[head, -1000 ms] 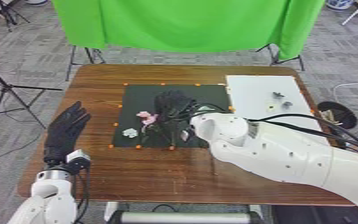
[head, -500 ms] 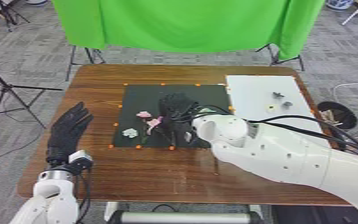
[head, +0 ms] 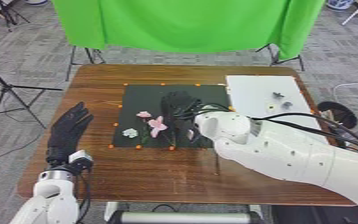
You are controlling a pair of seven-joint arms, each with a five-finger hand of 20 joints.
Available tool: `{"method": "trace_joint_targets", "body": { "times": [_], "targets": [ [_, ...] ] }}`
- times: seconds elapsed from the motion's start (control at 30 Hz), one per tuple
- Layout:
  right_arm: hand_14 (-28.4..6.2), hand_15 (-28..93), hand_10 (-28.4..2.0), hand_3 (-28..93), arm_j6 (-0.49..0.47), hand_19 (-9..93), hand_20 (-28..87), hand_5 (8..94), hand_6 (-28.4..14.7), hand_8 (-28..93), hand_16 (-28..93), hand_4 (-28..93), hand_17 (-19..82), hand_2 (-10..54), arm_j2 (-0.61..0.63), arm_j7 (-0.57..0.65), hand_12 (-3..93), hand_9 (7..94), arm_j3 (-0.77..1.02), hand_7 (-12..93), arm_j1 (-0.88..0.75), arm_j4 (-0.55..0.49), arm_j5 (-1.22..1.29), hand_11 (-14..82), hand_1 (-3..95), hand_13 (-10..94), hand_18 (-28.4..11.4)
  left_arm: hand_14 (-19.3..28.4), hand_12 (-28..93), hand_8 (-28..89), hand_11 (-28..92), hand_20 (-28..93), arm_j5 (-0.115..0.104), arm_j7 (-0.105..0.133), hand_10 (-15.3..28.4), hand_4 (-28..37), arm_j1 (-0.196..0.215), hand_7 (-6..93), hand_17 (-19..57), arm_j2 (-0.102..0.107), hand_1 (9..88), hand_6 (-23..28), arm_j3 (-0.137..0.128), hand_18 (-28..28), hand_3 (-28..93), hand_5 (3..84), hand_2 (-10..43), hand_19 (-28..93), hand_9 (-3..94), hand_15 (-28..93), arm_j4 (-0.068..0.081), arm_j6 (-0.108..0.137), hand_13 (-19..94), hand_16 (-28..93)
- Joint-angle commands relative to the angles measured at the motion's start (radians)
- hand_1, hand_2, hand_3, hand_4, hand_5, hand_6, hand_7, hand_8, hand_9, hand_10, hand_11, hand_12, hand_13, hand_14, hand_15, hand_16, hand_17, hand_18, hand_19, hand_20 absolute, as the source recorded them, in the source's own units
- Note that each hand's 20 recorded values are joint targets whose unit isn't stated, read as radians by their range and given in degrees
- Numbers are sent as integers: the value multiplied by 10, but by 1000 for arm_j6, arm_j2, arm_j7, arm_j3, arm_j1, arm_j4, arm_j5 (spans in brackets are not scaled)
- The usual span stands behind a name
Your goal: Arrange flowers
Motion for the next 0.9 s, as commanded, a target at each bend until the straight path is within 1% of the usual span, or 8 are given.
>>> {"method": "trace_joint_targets", "body": {
  "times": [0.03, 0.2, 0.37, 0.6, 0.7, 0.77, 0.8, 0.9],
  "targets": [
    [-20, 658, -115, 688, -47, 932, 590, 626, 24, -29, 262, -166, 636, -92, 22, 20, 145, 677, 31, 209, 24, -36, -1, 123, 419, 887, -134, 142, 107, -93, 158, 187, 5, -10, 102, -282, 3, 166, 87, -3, 323, -15, -2, 98, 652, 451, -95, 22, 388, 186, -2, -6, 334, 7],
    [-19, 658, -119, 709, -72, 932, 582, 598, 28, -116, 260, -158, 630, -92, 34, 31, 146, 653, 81, 204, 19, -52, 12, 116, 401, 881, -133, 143, 107, -92, 158, 187, 8, -14, 102, -282, 8, 166, 86, -1, 324, -15, -5, 98, 652, 450, -95, 22, 388, 188, -3, -7, 334, 7],
    [-21, 654, -121, 707, -74, 932, 574, 577, 23, -119, 257, -156, 628, -94, 45, 43, 146, 640, 142, 200, 10, -77, 44, 112, 398, 876, -132, 143, 108, -93, 158, 187, 7, -16, 102, -281, 14, 168, 86, -1, 325, -15, -8, 98, 653, 451, -95, 22, 388, 189, -8, -9, 334, 7],
    [-24, 649, -123, 695, -41, 932, 564, 580, 18, -116, 256, -154, 621, -72, 120, 87, 146, 635, 216, 193, 13, -119, 37, 110, 373, 873, -136, 144, 107, -93, 157, 186, 10, -14, 102, -281, 6, 167, 86, 3, 327, -15, -2, 98, 650, 452, -95, 22, 387, 190, -6, -13, 334, 6],
    [-29, 648, -125, 689, -103, 932, 558, 571, 12, -109, 259, -146, 614, -88, 161, 156, 147, 622, 259, 181, 5, -121, 38, 100, 349, 866, -138, 144, 108, -93, 158, 186, 8, -12, 101, -280, 17, 168, 86, 2, 326, -15, -12, 98, 651, 451, -95, 23, 388, 190, -11, -11, 334, 6],
    [-35, 648, -129, 690, -142, 932, 548, 537, 3, -91, 258, -144, 600, -94, 188, 199, 151, 586, 282, 151, -6, -113, 41, 84, 311, 853, -145, 144, 107, -93, 158, 186, 9, -9, 102, -281, 19, 167, 86, 1, 325, -15, -14, 99, 653, 451, -95, 22, 388, 190, -11, -9, 334, 6],
    [-40, 648, -133, 695, -169, 932, 544, 516, 0, -89, 258, -148, 593, -95, 200, 212, 153, 570, 293, 141, -10, -105, 32, 79, 289, 845, -149, 144, 107, -93, 158, 186, 6, -2, 102, -281, 24, 167, 86, 1, 326, -15, -12, 99, 652, 451, -95, 22, 388, 190, -14, -1, 334, 6],
    [-48, 647, -145, 688, -217, 932, 533, 484, -1, -83, 256, -151, 581, -95, 234, 266, 155, 543, 323, 125, -35, -86, 18, 73, 264, 835, -157, 144, 107, -93, 157, 186, 6, -3, 102, -281, 23, 168, 86, -4, 326, -15, -18, 98, 652, 451, -95, 22, 388, 190, -11, -7, 334, 6]
  ]
}}
